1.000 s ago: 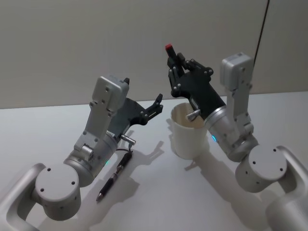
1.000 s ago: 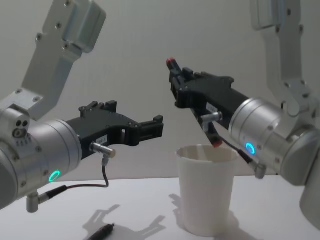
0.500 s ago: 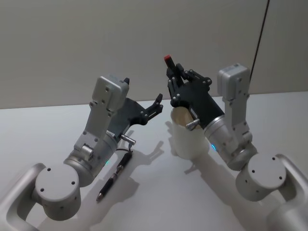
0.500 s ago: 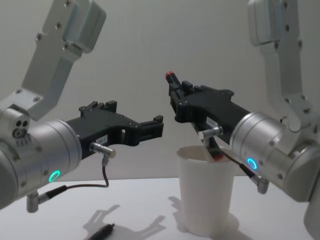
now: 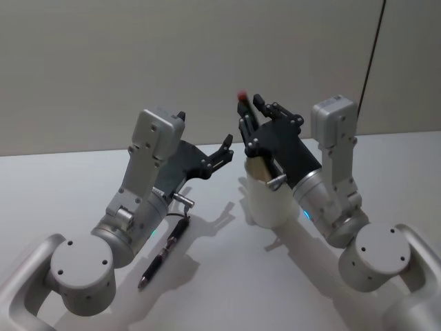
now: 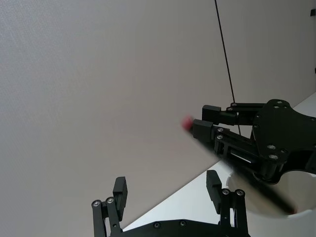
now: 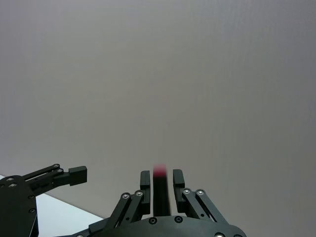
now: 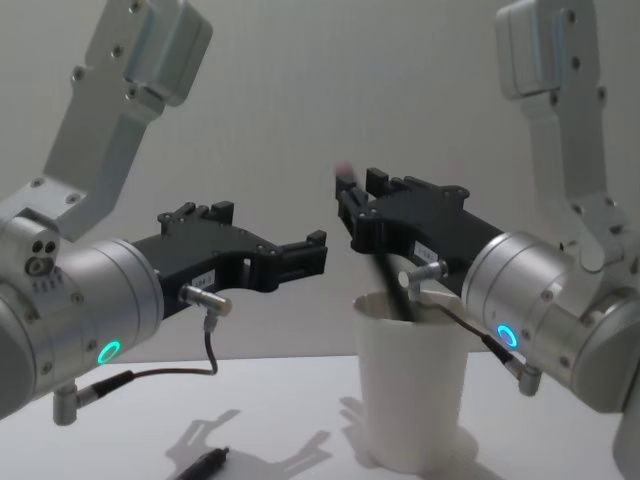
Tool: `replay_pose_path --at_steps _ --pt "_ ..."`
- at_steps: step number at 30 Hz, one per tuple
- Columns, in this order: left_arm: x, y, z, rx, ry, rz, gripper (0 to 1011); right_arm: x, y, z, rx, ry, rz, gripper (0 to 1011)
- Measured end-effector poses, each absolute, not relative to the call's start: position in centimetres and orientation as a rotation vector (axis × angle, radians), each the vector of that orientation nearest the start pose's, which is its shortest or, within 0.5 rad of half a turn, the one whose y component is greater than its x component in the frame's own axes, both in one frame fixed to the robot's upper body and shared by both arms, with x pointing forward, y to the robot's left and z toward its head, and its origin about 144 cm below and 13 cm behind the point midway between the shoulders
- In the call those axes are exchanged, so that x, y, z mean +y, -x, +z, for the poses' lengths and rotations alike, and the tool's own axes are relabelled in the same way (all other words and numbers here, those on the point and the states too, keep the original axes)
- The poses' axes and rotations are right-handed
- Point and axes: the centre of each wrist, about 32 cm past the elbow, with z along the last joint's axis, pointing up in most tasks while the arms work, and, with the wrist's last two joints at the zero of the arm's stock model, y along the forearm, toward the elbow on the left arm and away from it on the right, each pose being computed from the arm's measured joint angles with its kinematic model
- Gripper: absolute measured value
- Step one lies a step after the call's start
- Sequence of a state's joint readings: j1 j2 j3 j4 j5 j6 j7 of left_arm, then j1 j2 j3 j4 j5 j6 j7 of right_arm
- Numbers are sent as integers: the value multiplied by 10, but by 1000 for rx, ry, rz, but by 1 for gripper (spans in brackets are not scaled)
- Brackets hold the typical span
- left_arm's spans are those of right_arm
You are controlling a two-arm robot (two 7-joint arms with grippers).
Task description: Place the pen into the pen holder.
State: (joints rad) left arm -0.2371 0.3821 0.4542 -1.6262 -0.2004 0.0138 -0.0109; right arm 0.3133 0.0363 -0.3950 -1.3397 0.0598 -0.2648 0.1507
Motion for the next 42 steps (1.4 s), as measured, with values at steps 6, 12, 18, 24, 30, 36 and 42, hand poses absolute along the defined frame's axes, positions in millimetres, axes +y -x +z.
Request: replay_pose_path --at_steps 6,12,18,24,30,36,42 --pt "198 -492 1204 -268 -61 1124 1001 -118 -525 1176 -277 -193 -1026 443" --pt "198 -492 1204 -268 -61 1124 1001 -118 -525 1176 -276 -192 -1026 618" --pt "198 -492 1204 -268 -61 1124 1001 -119 -525 1176 -277 -191 -1026 803" --pt "198 -492 1204 -268 -61 1124 1001 -119 -524 1176 -278 -191 -1026 972" --pt "198 -492 1204 -268 -61 1124 1001 -128 -522 1183 -287 -196 -1029 1002" --pt "198 -492 1204 -268 -61 1124 1001 -151 -516 1195 -300 -203 -1044 1002" --pt "198 -492 1204 -268 -61 1124 1001 -185 -504 1206 -314 -198 -1081 1002"
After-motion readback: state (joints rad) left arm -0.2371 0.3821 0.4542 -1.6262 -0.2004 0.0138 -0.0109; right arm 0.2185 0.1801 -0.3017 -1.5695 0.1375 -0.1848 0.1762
